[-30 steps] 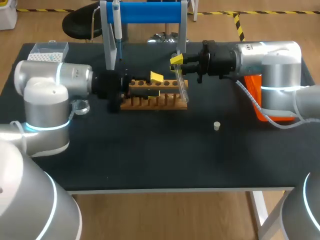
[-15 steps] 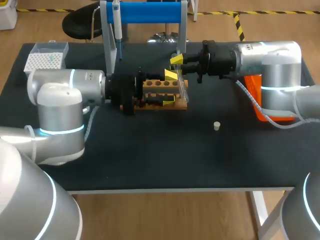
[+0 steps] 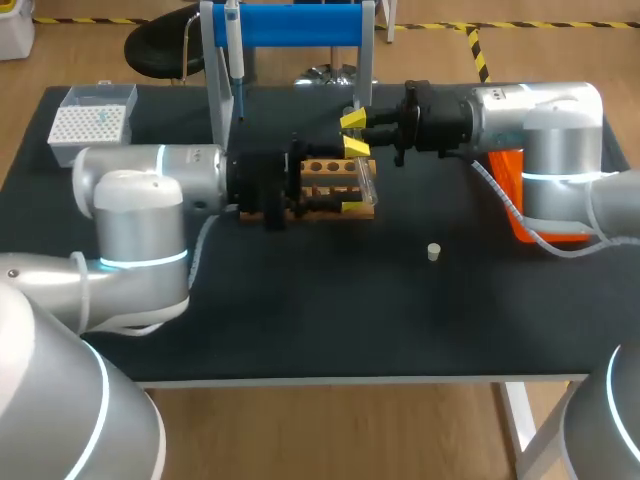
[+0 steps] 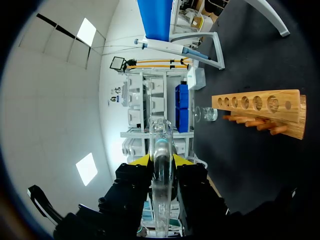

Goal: Invert the test tube, pick up the pipette, mount the tip to pipette, aspirate from beaker and dispense into the tube, eject the tip, return the pipette, and cap with the stopper.

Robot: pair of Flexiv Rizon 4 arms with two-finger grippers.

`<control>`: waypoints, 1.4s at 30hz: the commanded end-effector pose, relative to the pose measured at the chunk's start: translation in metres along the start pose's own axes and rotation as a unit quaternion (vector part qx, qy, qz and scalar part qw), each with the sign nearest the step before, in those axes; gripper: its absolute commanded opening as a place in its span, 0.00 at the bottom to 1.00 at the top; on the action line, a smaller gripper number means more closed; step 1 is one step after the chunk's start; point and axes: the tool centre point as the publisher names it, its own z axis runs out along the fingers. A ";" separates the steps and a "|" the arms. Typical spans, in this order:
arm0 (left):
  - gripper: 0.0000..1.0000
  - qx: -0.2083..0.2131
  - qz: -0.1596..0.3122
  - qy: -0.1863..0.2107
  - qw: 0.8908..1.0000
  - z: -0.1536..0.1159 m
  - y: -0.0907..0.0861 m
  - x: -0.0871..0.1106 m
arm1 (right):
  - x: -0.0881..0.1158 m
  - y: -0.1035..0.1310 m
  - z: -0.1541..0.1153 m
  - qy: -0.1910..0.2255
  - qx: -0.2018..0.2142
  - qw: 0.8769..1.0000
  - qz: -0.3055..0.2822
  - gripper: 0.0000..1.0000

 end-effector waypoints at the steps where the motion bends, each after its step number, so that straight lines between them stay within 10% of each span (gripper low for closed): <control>1: 1.00 -0.006 -0.001 0.005 1.000 0.006 0.001 -0.001 | 0.001 0.000 0.000 -0.002 0.000 1.000 0.000 0.00; 11: 0.99 -0.011 0.009 0.010 1.000 0.010 0.004 -0.004 | 0.001 0.000 0.000 -0.002 0.000 1.000 0.000 0.00; 19: 0.76 -0.010 0.010 0.008 1.000 0.011 0.004 -0.004 | 0.001 0.000 0.000 -0.002 0.000 1.000 0.000 0.00; 22: 0.48 -0.010 0.011 0.008 1.000 0.011 0.004 -0.004 | 0.001 0.000 0.000 -0.002 0.000 1.000 0.000 0.00; 42: 0.37 -0.004 0.015 0.009 1.000 0.012 0.003 -0.004 | 0.001 0.000 0.000 -0.002 0.000 1.000 0.000 0.00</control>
